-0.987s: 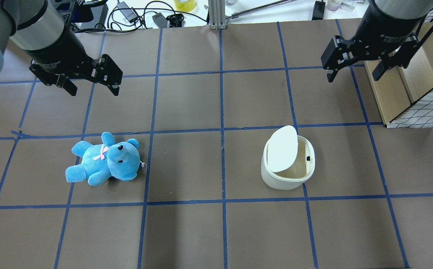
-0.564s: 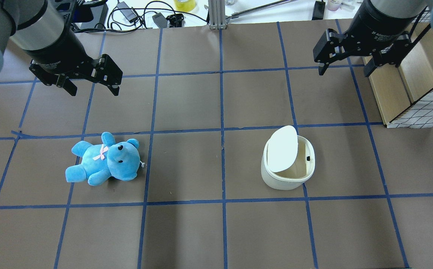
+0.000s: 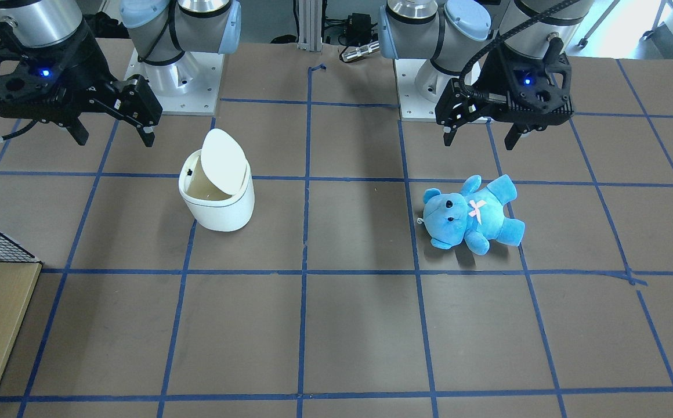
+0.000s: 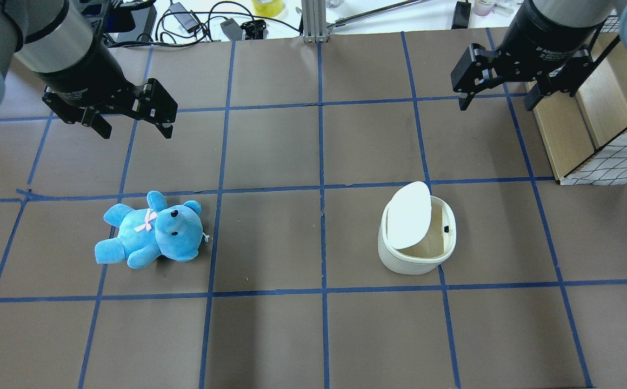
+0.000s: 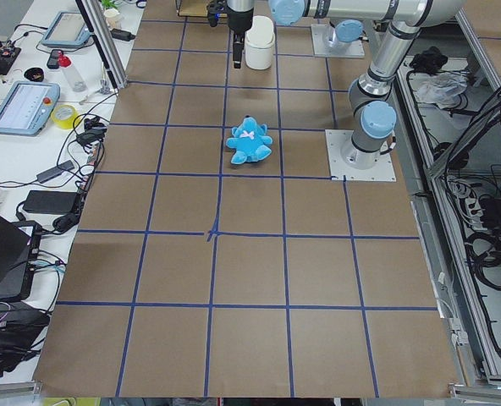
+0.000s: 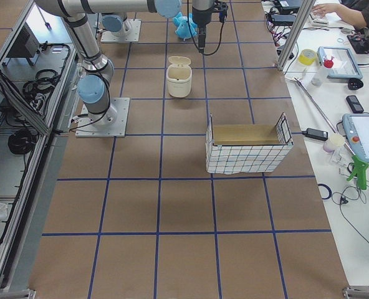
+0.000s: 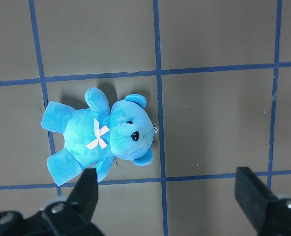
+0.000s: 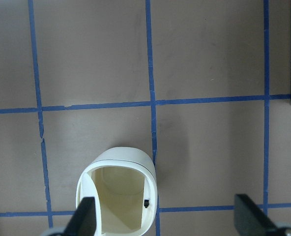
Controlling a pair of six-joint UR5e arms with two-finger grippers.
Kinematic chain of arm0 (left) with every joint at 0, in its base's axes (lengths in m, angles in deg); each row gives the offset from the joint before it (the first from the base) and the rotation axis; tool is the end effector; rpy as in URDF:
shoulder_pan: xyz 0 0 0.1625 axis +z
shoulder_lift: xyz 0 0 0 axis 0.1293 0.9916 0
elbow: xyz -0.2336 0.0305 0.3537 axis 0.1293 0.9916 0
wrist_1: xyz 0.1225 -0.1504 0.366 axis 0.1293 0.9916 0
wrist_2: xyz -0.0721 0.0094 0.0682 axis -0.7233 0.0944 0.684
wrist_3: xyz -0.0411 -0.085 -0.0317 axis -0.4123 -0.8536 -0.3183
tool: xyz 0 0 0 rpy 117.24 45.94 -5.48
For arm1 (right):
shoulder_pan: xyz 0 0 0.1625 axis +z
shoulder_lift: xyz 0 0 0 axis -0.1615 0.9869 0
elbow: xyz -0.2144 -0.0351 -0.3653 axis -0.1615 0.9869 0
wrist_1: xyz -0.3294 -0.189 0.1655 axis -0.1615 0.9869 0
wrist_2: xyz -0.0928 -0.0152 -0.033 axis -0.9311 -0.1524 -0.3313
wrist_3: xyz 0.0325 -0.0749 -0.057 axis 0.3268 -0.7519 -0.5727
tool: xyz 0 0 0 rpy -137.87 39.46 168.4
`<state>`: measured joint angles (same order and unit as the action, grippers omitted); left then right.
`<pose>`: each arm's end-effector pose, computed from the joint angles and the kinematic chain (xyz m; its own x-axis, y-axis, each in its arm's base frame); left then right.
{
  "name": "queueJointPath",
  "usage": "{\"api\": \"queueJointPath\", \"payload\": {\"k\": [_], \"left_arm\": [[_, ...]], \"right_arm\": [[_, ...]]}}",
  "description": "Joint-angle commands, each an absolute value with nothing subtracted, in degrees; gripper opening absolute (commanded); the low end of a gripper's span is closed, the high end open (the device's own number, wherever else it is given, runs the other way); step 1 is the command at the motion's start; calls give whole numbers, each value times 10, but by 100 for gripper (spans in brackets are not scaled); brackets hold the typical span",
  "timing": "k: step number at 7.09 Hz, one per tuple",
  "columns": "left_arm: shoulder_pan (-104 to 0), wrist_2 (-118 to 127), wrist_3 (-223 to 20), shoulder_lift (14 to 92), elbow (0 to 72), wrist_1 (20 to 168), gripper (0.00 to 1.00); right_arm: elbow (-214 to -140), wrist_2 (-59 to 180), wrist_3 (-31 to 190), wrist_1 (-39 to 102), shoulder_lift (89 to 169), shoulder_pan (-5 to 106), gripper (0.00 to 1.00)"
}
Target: Open trash can with right arm
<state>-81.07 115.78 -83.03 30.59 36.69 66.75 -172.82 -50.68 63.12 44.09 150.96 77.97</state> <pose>-0.1210 -0.4770 0.5036 -0.9992 0.0411 -0.0017 0.0411 0.9980 -0.0490 0.1135 -0.4896 0.5142 -0.9983 0.0478 -0.0342 0.0495 0.9975 -0.0503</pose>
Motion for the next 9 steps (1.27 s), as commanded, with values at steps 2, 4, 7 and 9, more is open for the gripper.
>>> {"api": "queueJointPath", "payload": {"k": [2,4,7,9], "left_arm": [[-811,1158,-830,306,367,668,100],[-811,1159,-830,306,367,668,100],[-811,1159,-830,306,367,668,100],[-811,1159,-830,306,367,668,100]], "right_arm": [[-1727,-531,676,443,1506,815,100],[-1727,-532,645,445,1503,811,100],[-1727,-532,636,445,1503,811,100],[-1727,-532,629,441,1502,803,100]]}}
